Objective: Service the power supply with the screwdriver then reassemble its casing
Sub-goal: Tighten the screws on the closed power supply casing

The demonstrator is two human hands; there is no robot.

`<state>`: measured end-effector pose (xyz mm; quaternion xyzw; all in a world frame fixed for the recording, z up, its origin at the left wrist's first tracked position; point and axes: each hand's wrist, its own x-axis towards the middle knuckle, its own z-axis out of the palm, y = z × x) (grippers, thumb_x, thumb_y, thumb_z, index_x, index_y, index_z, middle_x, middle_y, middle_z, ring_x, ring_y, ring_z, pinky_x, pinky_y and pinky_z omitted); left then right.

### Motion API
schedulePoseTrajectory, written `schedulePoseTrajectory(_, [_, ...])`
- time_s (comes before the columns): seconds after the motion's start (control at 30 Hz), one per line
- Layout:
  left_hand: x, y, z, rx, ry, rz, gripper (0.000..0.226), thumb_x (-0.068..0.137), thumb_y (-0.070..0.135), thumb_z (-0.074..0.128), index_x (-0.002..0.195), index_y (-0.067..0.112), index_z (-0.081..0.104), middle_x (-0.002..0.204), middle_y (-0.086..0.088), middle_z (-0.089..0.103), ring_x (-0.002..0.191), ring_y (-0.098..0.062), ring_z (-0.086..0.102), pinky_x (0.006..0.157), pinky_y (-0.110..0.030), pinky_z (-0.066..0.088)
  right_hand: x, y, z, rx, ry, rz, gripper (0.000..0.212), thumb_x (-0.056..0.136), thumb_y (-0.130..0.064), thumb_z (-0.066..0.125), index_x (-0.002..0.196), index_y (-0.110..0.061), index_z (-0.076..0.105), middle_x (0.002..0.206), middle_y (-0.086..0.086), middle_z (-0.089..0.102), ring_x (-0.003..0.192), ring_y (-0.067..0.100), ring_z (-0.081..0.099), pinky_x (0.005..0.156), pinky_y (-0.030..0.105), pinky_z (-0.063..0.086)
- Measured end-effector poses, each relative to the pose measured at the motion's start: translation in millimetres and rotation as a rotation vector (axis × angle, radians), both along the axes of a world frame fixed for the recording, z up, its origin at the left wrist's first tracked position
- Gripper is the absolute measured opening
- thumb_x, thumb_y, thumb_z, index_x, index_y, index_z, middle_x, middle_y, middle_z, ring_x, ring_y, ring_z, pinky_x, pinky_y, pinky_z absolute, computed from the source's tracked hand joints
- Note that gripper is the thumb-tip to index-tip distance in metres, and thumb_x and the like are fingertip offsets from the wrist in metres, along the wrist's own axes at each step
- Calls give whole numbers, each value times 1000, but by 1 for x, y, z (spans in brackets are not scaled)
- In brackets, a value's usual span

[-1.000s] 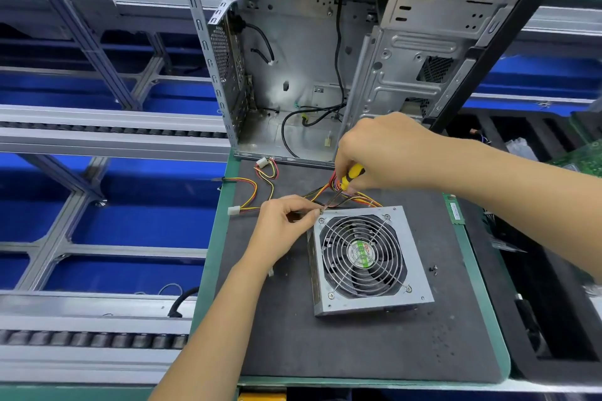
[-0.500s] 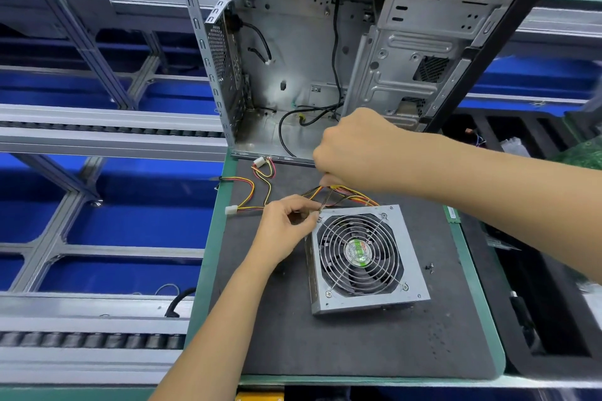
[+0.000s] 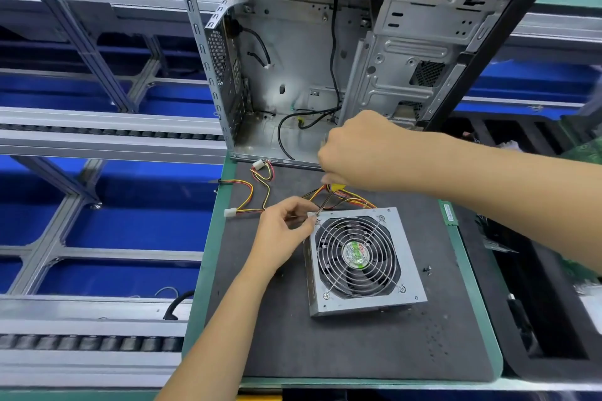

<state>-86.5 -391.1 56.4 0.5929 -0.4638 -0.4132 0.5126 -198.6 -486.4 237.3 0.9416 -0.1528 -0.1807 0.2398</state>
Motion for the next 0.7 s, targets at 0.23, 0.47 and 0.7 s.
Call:
schedulePoseTrajectory(0.23, [-2,2,0,-12,-11,14,27,87,-1,65,86,26,71,80,14,71,80,-3,65,74,-14,47,-7,-2,0,209,-5,-137,25,83,-21,61,104,-12,51,101,9,58,86,32,59,59,33,42])
schedulePoseTrajectory(0.47, [-3,2,-1,-20,-14,34,29,87,-1,65,85,28,72,82,10,73,82,-6,66,75,-15,49,-7,13,-3,147,-121,-111,12,84,-20,61,85,-17,49,94,6,59,86,32,61,56,30,30])
schedulePoseTrajectory(0.7, [-1,0,-1,0,6,21,28,87,0,66,84,27,74,83,-3,73,81,-10,64,77,-20,52,-4,17,1,79,-6,-105,42,91,-27,57,65,-16,27,76,7,52,69,27,49,51,28,28])
